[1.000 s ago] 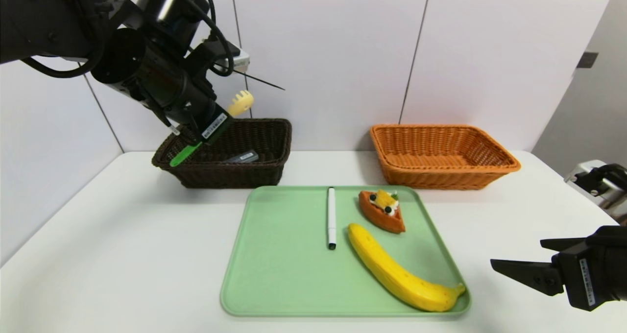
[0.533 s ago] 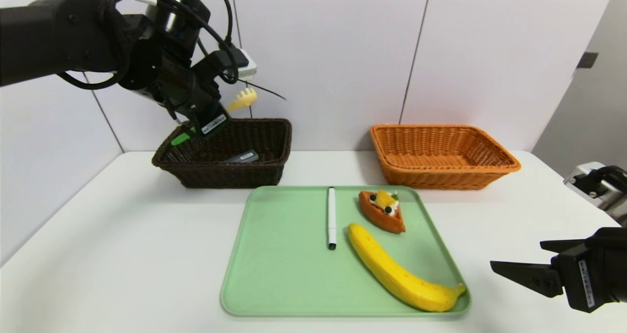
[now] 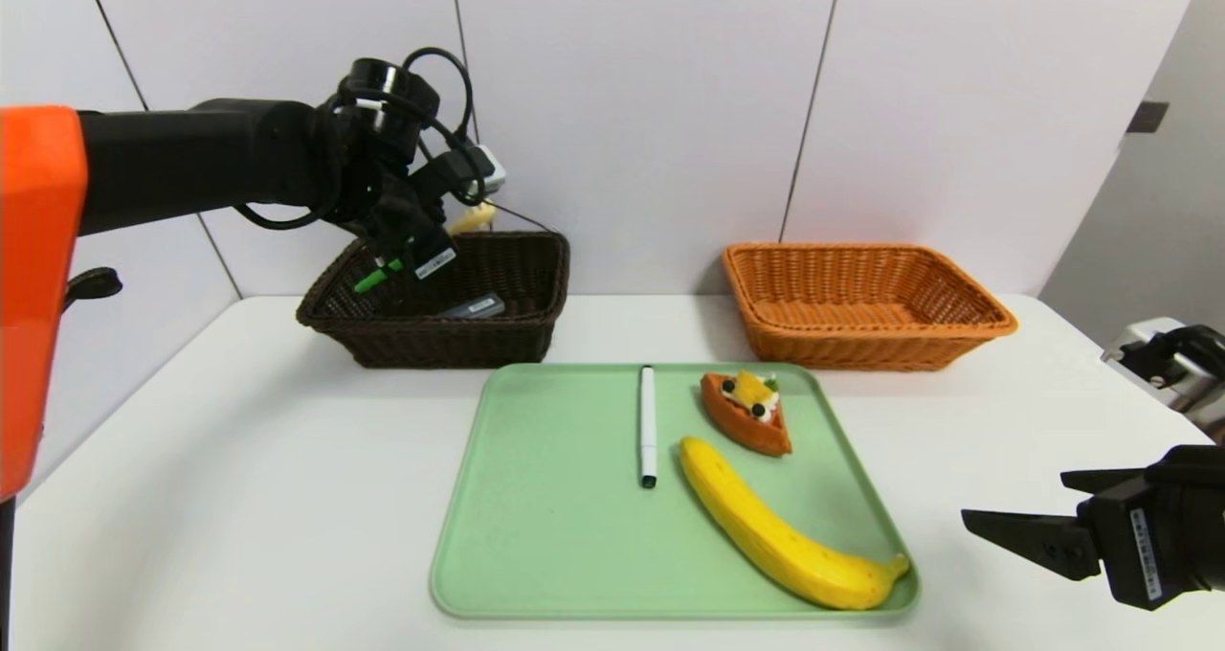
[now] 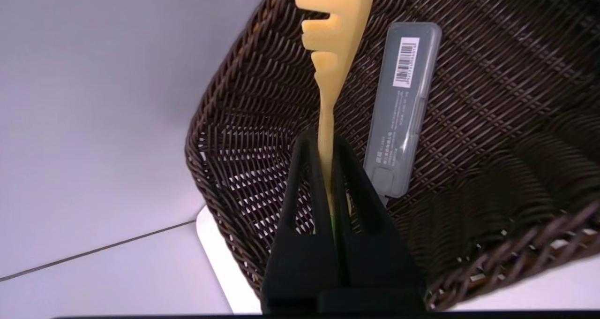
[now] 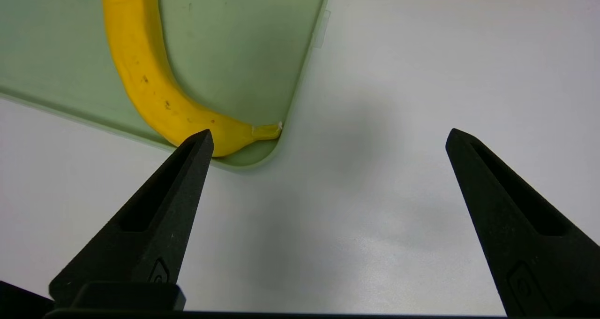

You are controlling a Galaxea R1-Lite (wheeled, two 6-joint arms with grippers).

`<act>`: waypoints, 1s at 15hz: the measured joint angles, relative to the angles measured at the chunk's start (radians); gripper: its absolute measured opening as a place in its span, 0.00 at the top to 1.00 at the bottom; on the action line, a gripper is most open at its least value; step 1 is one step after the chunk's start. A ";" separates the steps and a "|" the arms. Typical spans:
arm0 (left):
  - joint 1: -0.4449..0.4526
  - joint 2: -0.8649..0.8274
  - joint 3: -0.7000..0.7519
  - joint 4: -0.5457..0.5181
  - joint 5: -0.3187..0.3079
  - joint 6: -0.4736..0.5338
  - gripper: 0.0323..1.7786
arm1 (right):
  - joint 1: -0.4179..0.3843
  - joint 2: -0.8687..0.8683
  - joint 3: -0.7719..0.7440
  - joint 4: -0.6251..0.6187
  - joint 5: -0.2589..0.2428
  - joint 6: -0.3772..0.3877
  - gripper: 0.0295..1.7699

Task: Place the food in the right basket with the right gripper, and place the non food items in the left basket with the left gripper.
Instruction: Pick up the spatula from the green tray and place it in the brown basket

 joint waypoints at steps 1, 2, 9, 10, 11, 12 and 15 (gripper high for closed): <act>0.003 0.018 0.000 -0.011 0.000 -0.001 0.97 | 0.000 0.000 0.000 0.000 -0.001 0.000 0.03; 0.005 0.034 0.000 -0.032 0.000 -0.002 0.97 | 0.000 0.000 0.000 0.001 -0.001 0.000 0.03; 0.011 0.091 0.000 -0.093 -0.002 -0.001 0.97 | 0.000 -0.002 0.002 0.001 -0.001 0.000 0.03; 0.012 0.094 0.000 -0.093 -0.002 -0.002 0.97 | 0.000 -0.002 0.002 0.001 -0.002 -0.001 0.03; 0.013 0.097 0.000 -0.093 -0.001 -0.003 0.97 | 0.000 -0.002 0.001 0.001 -0.002 0.000 0.03; 0.013 0.100 0.000 -0.093 -0.002 -0.003 0.97 | 0.000 -0.002 0.001 0.001 -0.002 0.000 0.03; 0.012 0.103 0.000 -0.094 -0.002 -0.018 0.67 | 0.000 -0.002 -0.001 0.000 -0.001 0.000 0.03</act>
